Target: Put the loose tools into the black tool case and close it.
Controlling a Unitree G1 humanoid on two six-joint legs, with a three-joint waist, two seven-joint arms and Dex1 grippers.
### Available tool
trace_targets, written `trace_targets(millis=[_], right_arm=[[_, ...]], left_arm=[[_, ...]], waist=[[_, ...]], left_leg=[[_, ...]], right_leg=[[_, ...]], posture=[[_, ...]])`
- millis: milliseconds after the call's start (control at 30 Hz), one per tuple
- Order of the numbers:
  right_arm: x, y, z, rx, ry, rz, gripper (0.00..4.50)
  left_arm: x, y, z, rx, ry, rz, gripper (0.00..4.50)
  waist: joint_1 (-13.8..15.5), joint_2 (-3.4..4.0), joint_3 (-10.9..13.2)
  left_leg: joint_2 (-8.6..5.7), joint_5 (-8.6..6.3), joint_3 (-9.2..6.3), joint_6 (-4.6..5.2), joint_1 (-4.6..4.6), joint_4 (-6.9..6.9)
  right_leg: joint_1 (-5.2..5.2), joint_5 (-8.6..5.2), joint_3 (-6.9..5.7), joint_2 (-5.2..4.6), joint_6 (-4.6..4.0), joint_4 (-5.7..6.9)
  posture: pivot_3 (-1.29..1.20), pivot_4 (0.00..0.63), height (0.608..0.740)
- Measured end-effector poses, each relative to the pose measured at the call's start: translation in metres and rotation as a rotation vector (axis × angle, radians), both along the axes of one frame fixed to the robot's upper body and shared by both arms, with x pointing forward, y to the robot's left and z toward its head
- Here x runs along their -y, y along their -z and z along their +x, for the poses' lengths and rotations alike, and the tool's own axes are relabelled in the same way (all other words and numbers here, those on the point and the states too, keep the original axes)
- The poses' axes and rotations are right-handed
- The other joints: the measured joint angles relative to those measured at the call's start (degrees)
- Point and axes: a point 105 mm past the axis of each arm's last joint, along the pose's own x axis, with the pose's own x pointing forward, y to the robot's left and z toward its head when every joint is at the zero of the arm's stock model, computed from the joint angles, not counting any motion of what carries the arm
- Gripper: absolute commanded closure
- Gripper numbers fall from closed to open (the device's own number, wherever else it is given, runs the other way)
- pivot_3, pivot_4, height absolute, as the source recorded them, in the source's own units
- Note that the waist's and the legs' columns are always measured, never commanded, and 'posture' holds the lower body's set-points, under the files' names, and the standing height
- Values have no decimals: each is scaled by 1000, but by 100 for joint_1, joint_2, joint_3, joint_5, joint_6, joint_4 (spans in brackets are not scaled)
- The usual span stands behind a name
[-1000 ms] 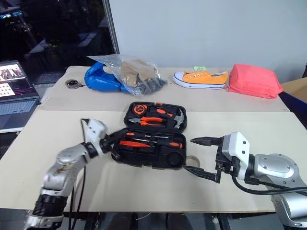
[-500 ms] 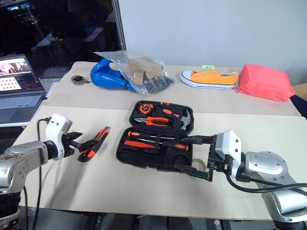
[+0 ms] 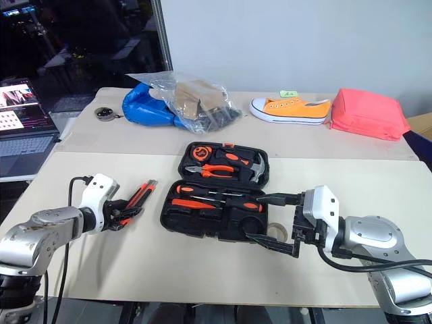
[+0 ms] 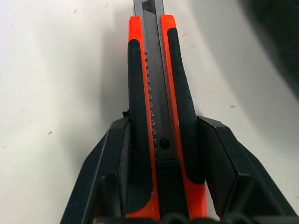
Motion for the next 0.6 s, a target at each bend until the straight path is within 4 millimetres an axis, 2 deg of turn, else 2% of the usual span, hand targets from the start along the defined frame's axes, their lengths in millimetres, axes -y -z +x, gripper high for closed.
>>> trace_targets(millis=[133,200,267,333,433,533,600], right_arm=[[9,5,-3,-19,32,-6,0],[17,6,-5,-24,54,-20,0],[27,8,-7,-37,75,-43,0],[34,7,-9,-33,82,-66,0],[44,5,-10,-31,97,-87,0],[51,1,-10,-19,109,-106,0],[52,1,-10,-17,114,-109,0]], left_arm=[[38,-50,-15,115,380,19,2778],[56,-59,-20,140,548,71,2778],[77,-50,-23,118,719,120,2778],[93,-31,-19,88,840,174,2778],[105,-5,-10,47,923,243,2778],[120,0,5,82,996,326,2778],[121,3,10,86,1024,373,2778]], waist=[[100,5,-1],[122,19,-8],[141,22,-8],[140,20,-7],[78,17,-6],[99,17,-6],[85,17,-6]], left_leg=[[-9,0,20,0,-3,0],[-16,0,45,0,0,0],[-24,0,51,0,-1,2],[-20,0,51,1,-5,9],[-7,0,50,2,-5,10],[-6,1,44,3,-7,14],[-5,1,44,3,-8,14]], right_leg=[[4,0,-8,-1,0,-14],[9,-1,0,-5,4,-18],[11,-2,0,-1,5,-19],[9,-2,0,11,5,-19],[6,-1,7,27,4,-17],[6,-5,2,31,11,-13],[6,-10,4,32,19,-13]], posture=[[0,150,740],[0,150,740],[0,150,740],[0,150,740],[0,150,740],[0,150,740],[0,150,740]])
